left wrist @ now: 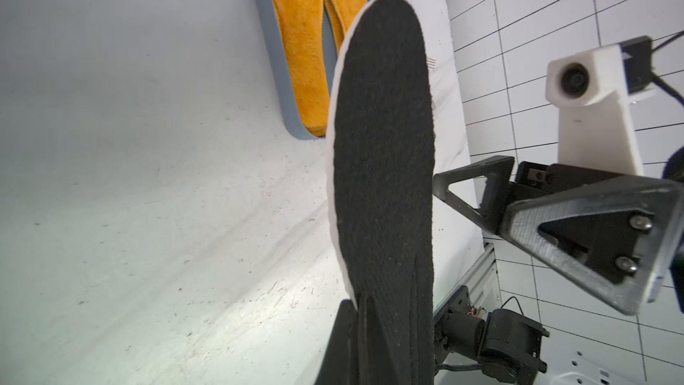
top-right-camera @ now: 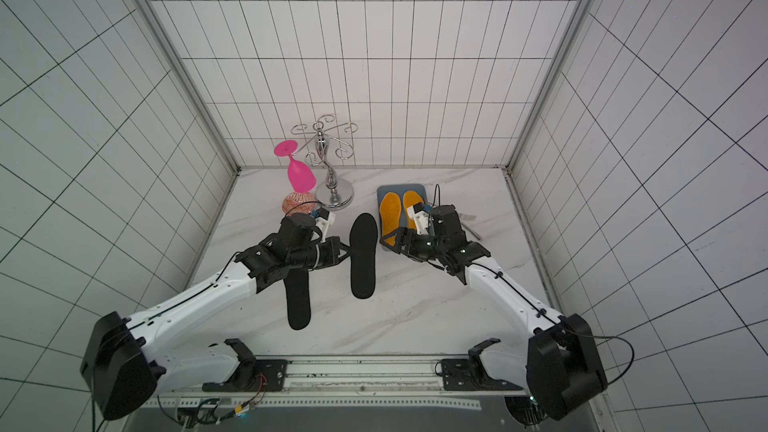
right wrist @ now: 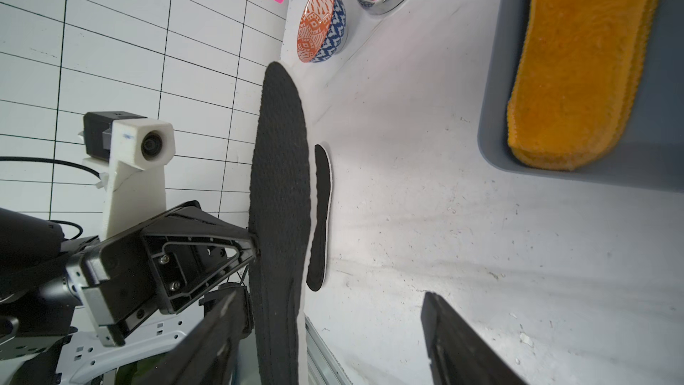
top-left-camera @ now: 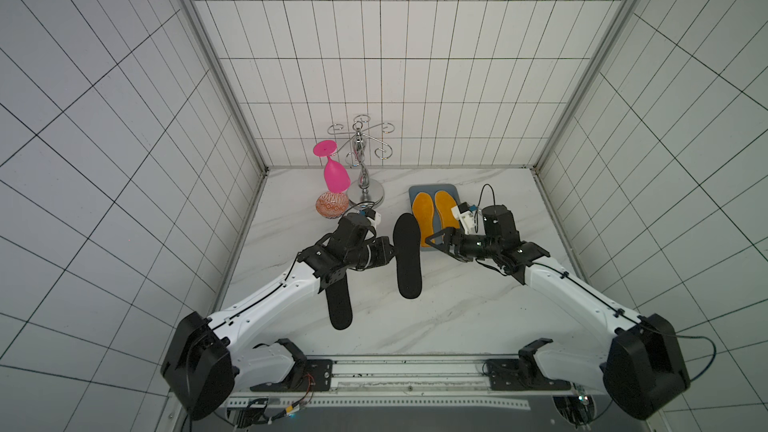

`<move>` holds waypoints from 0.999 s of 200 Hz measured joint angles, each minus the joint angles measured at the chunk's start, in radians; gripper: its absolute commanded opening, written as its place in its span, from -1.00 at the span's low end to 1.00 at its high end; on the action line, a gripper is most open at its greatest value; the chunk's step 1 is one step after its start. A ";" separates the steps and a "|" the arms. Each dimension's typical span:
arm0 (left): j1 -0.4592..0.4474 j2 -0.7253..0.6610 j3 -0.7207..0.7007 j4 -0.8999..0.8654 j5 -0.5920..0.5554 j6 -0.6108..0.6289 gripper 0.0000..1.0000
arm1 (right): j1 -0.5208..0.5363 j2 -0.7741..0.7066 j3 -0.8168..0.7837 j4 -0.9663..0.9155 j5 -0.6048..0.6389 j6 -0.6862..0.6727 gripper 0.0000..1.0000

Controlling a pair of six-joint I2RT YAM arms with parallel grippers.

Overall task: Put the insoles into the storage box
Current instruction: Place the insole in the storage box.

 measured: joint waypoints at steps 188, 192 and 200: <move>0.001 -0.072 -0.057 0.121 -0.037 0.031 0.81 | -0.009 0.098 0.046 0.047 -0.111 0.017 -1.00; 0.001 -0.083 -0.059 0.120 -0.048 0.032 0.81 | -0.014 0.107 0.058 0.033 -0.112 0.007 -1.00; 0.003 -0.107 -0.059 0.114 -0.072 0.047 0.82 | -0.030 0.127 0.084 -0.001 -0.111 -0.023 -1.00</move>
